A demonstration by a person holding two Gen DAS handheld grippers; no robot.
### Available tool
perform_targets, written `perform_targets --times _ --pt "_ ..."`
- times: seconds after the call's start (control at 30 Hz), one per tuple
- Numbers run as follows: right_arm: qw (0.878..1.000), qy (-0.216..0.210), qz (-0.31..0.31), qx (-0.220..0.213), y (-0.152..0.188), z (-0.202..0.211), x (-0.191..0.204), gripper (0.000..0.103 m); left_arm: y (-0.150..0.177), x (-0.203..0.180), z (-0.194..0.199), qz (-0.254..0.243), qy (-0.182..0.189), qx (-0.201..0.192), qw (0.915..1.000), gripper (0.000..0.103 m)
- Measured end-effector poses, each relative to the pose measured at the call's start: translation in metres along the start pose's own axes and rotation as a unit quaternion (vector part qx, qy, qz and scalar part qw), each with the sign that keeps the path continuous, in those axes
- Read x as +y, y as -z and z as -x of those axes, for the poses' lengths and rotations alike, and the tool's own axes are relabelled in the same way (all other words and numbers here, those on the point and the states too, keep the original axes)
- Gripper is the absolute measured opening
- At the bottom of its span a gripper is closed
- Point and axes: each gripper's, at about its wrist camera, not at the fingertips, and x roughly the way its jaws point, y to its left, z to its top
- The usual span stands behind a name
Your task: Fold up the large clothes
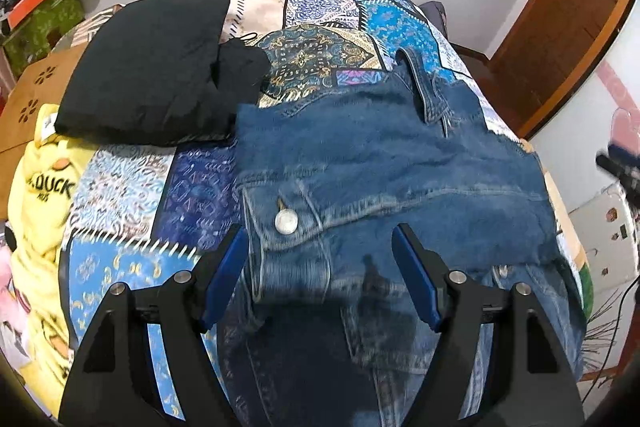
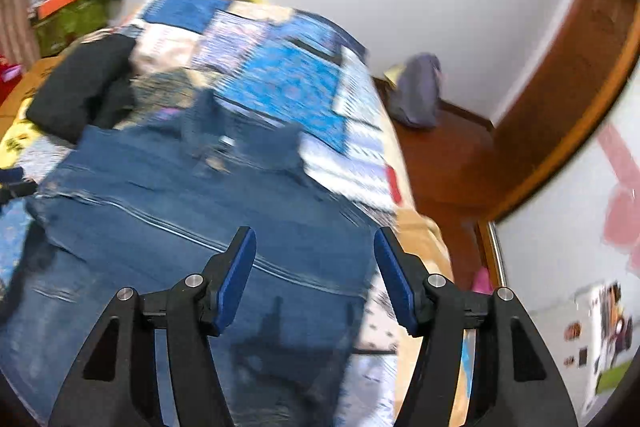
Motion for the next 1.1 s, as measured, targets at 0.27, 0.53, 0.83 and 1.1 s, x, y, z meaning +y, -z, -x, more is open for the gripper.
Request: perform_targets --times 0.27,0.53,0.83,1.1 --pt "0.988 -0.040 -0.129 0.078 0.027 -0.065 -0.063 0.058 -0.033 0.036 -0.041 0.047 -0.010 0.036 0.9982 0.073" --pt "0.964 -0.089 -0.220 0.123 0.045 -0.120 -0.096 0.058 -0.041 0.067 -0.098 0.095 0.016 0.088 0.9914 0.073" --pt "0.943 -0.126 -0.269 0.148 0.048 -0.170 -0.101 0.060 -0.042 0.088 -0.133 0.178 0.099 0.099 0.9740 0.073" --pt "0.961 -0.113 -0.231 0.102 0.037 -0.156 -0.093 0.016 -0.050 0.057 -0.118 0.085 0.011 0.058 0.9946 0.032"
